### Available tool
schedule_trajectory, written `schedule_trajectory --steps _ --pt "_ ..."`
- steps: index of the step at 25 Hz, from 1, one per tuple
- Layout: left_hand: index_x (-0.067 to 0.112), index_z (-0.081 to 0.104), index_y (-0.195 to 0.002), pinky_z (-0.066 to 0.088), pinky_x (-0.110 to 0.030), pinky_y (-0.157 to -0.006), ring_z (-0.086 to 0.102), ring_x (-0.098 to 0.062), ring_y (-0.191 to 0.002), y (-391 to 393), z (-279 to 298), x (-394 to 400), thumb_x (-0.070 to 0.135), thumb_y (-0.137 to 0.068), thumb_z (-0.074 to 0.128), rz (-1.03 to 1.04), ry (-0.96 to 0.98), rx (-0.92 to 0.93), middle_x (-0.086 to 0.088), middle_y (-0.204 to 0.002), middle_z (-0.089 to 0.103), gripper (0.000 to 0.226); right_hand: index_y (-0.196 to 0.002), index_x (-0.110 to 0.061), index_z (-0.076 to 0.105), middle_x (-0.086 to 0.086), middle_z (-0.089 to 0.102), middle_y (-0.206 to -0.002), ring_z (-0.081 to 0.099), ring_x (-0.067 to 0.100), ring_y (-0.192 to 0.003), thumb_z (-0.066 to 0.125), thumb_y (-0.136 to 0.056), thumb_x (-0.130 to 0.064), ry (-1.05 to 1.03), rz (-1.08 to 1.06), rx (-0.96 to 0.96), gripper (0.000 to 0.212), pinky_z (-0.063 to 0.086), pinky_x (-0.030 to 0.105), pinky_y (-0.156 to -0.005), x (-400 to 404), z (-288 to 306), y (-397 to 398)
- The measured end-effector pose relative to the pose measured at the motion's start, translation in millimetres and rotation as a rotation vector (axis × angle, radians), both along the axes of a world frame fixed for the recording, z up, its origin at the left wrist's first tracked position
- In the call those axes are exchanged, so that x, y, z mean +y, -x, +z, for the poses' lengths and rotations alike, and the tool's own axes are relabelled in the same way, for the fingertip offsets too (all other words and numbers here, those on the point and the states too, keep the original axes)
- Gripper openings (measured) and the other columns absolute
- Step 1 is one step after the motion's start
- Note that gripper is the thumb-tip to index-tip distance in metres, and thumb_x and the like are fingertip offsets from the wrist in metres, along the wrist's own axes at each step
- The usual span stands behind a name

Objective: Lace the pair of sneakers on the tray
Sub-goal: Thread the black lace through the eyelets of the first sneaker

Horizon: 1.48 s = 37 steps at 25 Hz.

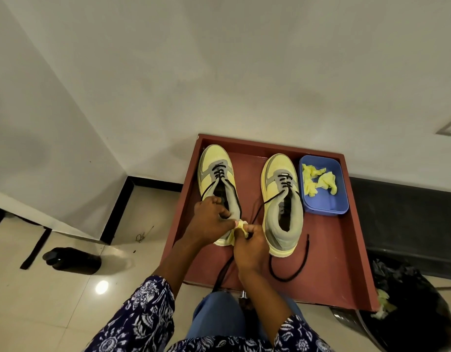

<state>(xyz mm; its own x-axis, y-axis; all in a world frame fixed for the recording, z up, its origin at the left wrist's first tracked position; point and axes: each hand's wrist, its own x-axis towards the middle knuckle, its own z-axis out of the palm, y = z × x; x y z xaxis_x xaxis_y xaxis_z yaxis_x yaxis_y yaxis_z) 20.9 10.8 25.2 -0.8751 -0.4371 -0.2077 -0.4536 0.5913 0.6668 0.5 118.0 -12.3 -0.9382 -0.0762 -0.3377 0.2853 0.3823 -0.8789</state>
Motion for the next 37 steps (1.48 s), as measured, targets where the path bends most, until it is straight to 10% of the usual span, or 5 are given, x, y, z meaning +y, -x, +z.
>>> schedule_trajectory --steps 8,14,26,32,37 --pt "0.033 0.038 -0.137 0.022 -0.038 -0.098 0.033 -0.02 -0.121 19 -6 0 0.024 -0.096 0.038 -0.118 0.255 -0.098 -0.007 -0.121 0.046 0.042 -0.066 -0.014 0.053 0.0 0.058 -0.072 0.051 0.01 -0.063 0.059 -0.083 -0.002 0.242 0.045 -0.251 0.021 0.045 0.023 -0.058 9 4 14" --pt "0.035 0.054 -0.117 0.031 -0.052 -0.102 0.031 -0.03 -0.121 27 -12 8 0.059 -0.088 0.036 -0.137 0.251 -0.341 -0.003 -0.125 0.04 0.042 -0.064 -0.013 0.054 0.001 0.059 -0.066 0.052 0.013 -0.06 0.06 -0.08 0.001 0.25 0.121 -0.151 0.022 0.045 0.026 -0.057 16 10 4" --pt "0.014 0.052 -0.087 0.041 -0.008 -0.054 0.05 -0.005 -0.066 -22 20 -14 -0.003 -0.083 0.053 0.136 -0.105 0.09 0.007 -0.078 0.054 0.017 -0.069 -0.013 0.054 0.0 0.058 -0.072 0.051 0.011 -0.065 0.058 -0.081 0.001 0.309 -0.086 -0.159 0.019 0.043 0.024 -0.064 22 9 8" --pt "0.02 0.055 -0.09 0.046 -0.03 -0.083 0.05 -0.01 -0.092 -40 -3 -21 0.017 -0.085 0.059 0.1 0.022 0.064 0.004 -0.1 0.049 0.006 -0.089 -0.011 0.054 -0.012 0.056 -0.079 0.052 -0.001 -0.069 0.059 -0.084 -0.005 0.208 -0.095 -0.065 0.009 0.041 0.008 -0.058 17 7 9" --pt "0.016 0.063 -0.117 0.032 -0.036 -0.108 0.03 -0.021 -0.135 -26 -5 -9 0.051 -0.079 0.058 -0.151 0.124 0.0 -0.008 -0.146 0.036 0.052 -0.098 -0.016 0.054 -0.011 0.057 -0.089 0.056 0.008 -0.08 0.057 -0.086 -0.003 0.219 -0.092 -0.019 0.018 0.043 0.009 -0.067 8 4 2"
